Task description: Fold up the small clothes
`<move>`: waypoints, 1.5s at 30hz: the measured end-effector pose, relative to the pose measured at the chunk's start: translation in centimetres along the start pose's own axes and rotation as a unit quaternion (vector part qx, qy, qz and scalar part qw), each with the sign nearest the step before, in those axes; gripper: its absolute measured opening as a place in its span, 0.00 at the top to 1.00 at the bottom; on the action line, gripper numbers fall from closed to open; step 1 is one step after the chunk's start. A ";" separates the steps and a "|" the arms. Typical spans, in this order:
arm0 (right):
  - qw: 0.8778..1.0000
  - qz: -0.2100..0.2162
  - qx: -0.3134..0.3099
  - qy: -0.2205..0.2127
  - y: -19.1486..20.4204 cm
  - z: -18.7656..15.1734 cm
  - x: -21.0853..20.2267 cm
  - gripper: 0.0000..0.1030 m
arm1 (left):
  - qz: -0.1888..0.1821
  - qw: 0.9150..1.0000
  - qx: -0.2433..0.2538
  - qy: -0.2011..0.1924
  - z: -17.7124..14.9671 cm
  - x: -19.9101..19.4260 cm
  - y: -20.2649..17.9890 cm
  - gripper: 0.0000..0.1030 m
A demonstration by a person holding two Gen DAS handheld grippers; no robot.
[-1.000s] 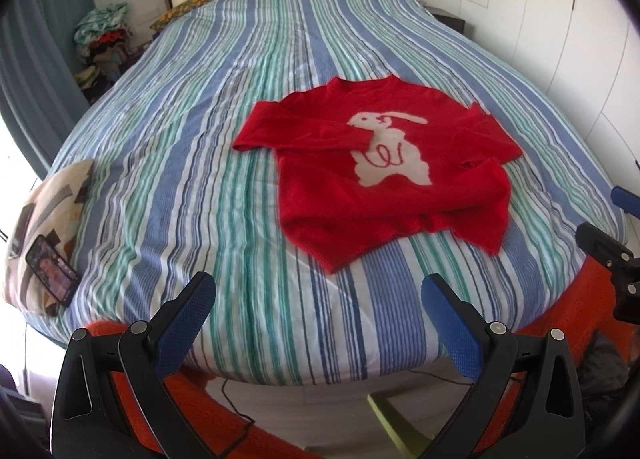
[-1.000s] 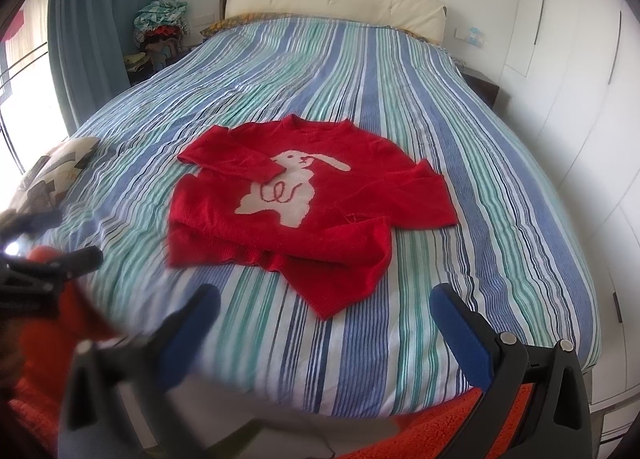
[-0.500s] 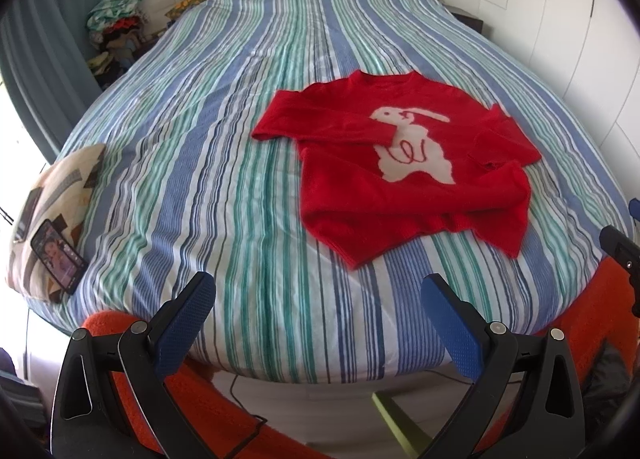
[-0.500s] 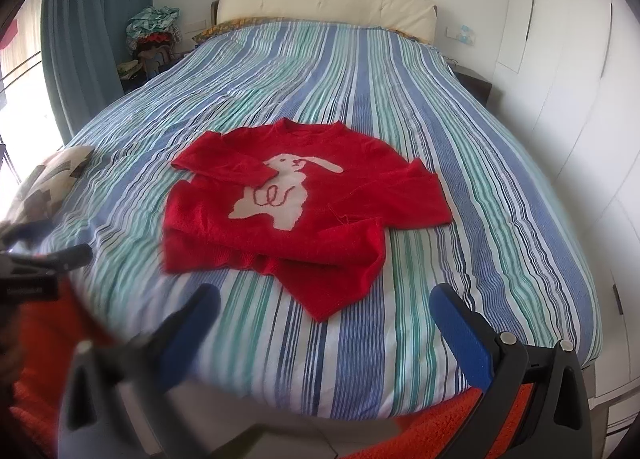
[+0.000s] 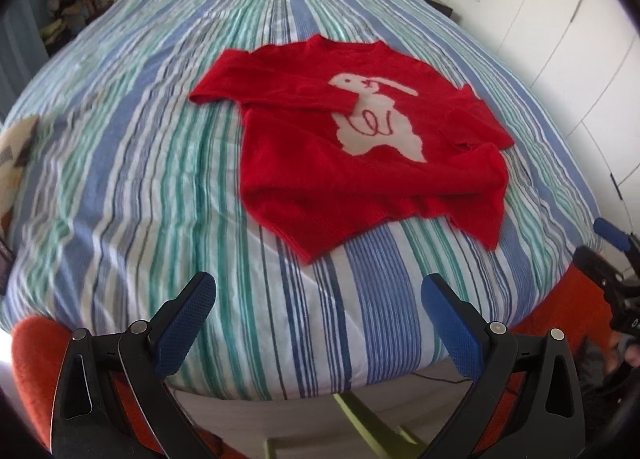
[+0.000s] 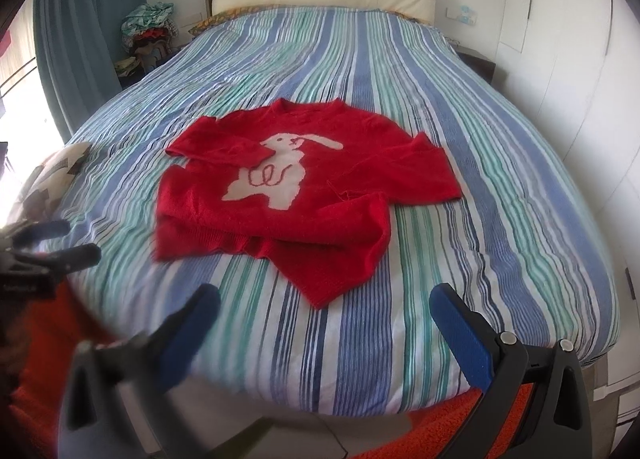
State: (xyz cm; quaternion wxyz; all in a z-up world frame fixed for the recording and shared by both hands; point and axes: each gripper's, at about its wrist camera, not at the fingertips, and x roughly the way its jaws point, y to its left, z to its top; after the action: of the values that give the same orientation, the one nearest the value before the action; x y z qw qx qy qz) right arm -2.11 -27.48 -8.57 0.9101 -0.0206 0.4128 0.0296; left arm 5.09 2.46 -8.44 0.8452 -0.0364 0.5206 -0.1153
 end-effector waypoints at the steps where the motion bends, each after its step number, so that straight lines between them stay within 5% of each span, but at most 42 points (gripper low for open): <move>1: 1.000 0.003 0.003 0.007 -0.2 -0.3 0.6 0.00 | -0.009 1.000 -0.021 0.007 0.1 1.2 0.9 0.01; 8: 0.997 0.072 0.040 0.011 -2.6 -0.6 4.1 0.00 | -0.034 0.996 -0.077 0.023 0.9 7.2 3.0 0.03; 13: 0.972 0.162 0.153 0.074 -4.7 -1.9 11.0 0.01 | -0.021 0.995 -0.090 0.037 0.7 9.4 3.0 0.29; 16: 0.949 0.195 0.229 0.094 -6.1 -3.3 13.9 0.11 | -0.029 0.994 -0.099 0.033 0.9 9.9 2.5 0.55; 18: 0.929 0.208 0.285 0.110 -7.1 -4.2 15.5 0.31 | -0.044 0.993 -0.100 0.047 1.0 10.7 1.8 0.94; 19: 0.922 0.217 0.300 0.115 -7.4 -4.3 16.1 0.38 | -0.046 0.992 -0.102 0.052 1.0 10.8 1.5 0.95; 21: 0.913 0.235 0.313 0.116 -7.8 -4.2 16.9 0.81 | -0.047 0.992 -0.100 0.056 1.2 10.3 1.4 0.97; 22: 0.912 0.238 0.312 0.121 -7.8 -4.1 17.2 0.93 | -0.057 0.992 -0.098 0.060 1.3 9.6 1.6 0.97; 23: 0.912 0.235 0.310 0.127 -7.9 -3.8 17.2 0.95 | -0.066 0.991 -0.099 0.062 1.3 8.5 2.1 0.97; 30: 0.906 0.283 0.278 0.149 -10.1 -1.8 10.4 0.95 | -0.086 0.989 -0.042 0.108 -0.6 1.0 5.2 0.97; 38: 0.929 0.197 0.213 0.229 -8.0 -3.9 14.0 0.95 | -0.025 0.990 -0.005 0.136 -2.8 6.2 3.4 0.93; 40: 0.927 0.195 0.228 0.227 -8.0 -4.1 15.0 0.93 | -0.036 0.991 -0.018 0.125 -2.9 5.6 3.7 0.85; 42: 0.924 0.201 0.244 0.217 -8.3 -4.2 15.3 0.83 | -0.050 0.992 -0.038 0.110 -3.2 4.9 4.5 0.55; 45: 0.921 0.212 0.251 0.210 -8.5 -4.3 15.4 0.76 | -0.064 0.990 -0.057 0.109 -3.2 5.4 4.5 0.58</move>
State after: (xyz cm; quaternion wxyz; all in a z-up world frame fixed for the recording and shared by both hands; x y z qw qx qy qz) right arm 5.39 -35.61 -22.91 0.7500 0.2905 0.5834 0.1126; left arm 5.28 5.80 -15.44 0.7708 -0.1049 0.6121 -0.1420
